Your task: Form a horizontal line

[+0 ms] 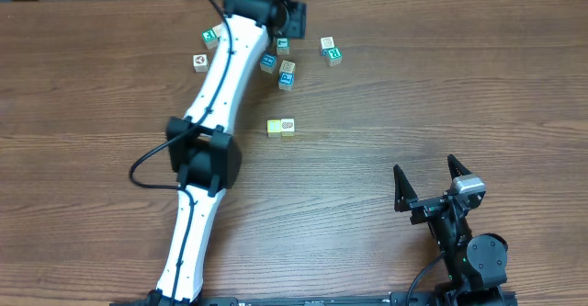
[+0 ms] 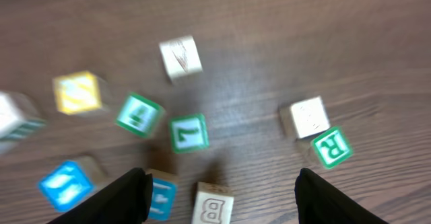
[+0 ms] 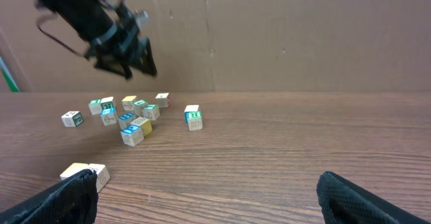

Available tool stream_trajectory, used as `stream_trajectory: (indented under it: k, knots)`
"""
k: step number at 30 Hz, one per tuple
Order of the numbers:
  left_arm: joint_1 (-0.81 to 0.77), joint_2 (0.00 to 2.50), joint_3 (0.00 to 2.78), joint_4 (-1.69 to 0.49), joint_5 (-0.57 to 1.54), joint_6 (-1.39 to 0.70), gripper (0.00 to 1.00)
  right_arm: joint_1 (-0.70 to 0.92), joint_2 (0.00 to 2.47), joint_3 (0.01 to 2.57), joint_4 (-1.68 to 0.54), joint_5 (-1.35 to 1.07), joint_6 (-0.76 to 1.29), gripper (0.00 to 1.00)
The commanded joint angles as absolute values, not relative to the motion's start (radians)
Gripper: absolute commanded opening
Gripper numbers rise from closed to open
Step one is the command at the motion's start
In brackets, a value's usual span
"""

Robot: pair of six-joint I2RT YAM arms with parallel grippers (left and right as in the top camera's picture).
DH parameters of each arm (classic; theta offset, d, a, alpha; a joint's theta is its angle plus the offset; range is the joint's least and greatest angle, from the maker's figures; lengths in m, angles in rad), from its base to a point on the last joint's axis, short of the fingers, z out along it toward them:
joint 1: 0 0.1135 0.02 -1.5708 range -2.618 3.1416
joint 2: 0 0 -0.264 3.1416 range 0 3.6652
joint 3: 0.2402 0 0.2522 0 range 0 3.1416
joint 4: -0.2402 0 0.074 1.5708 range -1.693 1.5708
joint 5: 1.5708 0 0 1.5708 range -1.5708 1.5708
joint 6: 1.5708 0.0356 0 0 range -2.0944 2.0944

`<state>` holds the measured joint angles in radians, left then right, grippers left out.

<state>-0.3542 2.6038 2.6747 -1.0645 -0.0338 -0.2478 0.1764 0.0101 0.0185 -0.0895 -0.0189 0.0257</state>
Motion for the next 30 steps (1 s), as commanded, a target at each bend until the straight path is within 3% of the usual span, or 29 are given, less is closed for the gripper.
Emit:
stream_trajectory:
  k: [1, 4, 30]
  knots:
    - [-0.355, 2.662, 2.680, -1.050, -0.070, -0.278, 0.60, 0.171, 0.003, 0.008, -0.084, -0.017, 0.022, 1.00]
    - [-0.355, 2.676, 2.679, -1.038, -0.072, -0.284, 0.53, 0.171, 0.003, 0.008, -0.084, -0.017, 0.022, 1.00]
    - [-0.354, 2.787, 2.677, -0.932, -0.165, -0.368, 0.50, 0.171, 0.003, 0.008, -0.084, -0.017, 0.022, 1.00]
